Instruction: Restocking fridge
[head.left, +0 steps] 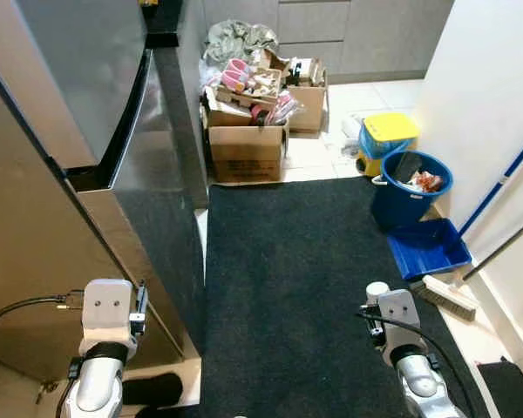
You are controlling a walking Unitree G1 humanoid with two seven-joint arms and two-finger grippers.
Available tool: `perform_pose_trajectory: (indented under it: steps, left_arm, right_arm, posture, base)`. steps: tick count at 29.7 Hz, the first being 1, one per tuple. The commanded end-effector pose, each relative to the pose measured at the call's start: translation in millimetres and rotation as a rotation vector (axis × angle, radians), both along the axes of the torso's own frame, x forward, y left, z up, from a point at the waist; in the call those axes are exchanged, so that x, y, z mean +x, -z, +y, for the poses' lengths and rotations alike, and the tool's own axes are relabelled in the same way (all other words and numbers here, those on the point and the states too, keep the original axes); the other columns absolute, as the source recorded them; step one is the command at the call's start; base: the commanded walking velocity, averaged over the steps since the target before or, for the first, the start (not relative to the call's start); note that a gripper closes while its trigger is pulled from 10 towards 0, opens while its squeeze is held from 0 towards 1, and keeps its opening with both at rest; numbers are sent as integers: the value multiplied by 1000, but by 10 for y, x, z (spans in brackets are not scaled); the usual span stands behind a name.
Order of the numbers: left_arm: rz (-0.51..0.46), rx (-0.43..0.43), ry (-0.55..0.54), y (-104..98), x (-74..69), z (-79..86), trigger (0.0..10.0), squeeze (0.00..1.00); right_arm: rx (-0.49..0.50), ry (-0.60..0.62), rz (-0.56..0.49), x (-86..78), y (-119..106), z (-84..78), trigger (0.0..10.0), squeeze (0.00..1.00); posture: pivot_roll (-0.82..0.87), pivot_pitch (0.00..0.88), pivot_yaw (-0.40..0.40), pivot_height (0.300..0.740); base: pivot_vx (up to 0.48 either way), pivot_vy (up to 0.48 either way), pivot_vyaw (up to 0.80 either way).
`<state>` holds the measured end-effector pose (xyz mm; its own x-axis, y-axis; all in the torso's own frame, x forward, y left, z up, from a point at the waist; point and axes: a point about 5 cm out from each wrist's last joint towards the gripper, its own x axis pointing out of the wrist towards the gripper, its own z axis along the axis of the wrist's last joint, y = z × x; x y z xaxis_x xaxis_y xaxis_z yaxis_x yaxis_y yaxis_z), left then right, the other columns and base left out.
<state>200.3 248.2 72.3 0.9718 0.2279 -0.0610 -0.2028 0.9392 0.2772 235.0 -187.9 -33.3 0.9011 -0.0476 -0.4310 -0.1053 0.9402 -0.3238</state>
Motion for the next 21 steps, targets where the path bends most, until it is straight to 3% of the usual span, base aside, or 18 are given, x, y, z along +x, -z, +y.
perform_pose_trajectory:
  steps: [1, 11, 12, 13, 21]
  left_arm:
    - [-18, -17, -37, -70, 4, 48, 0, 0]
    - [-108, 4, -115, -424, 62, 254, 0, 0]
    - [-126, 2, -126, -491, 82, 284, 1529, 0]
    - [-134, 2, -127, -536, 95, 294, 9686, 0]
    - [-167, -29, -90, -620, 233, 133, 10000, 0]
  right_arm:
    - [-17, -23, -34, 15, -39, -5, 10000, 0]
    - [-72, -56, 13, -105, 51, -30, 10000, 0]
    - [-75, -60, 19, -116, 61, -30, 10000, 0]
    - [-79, -63, 25, -127, 70, -30, 10000, 0]
    - [-122, -86, 47, -171, 111, -20, 10000, 0]
  posture:
    - [43, 43, -15, 740]
    - [48, 37, -13, 740]
    - [51, 36, -13, 740]
    - [51, 35, -10, 740]
    - [47, 30, -2, 740]
  base:
    - [0, 0, 0]
    - [0, 0, 0]
    - [0, 0, 0]
    - [0, 0, 0]
    - [0, 0, 0]
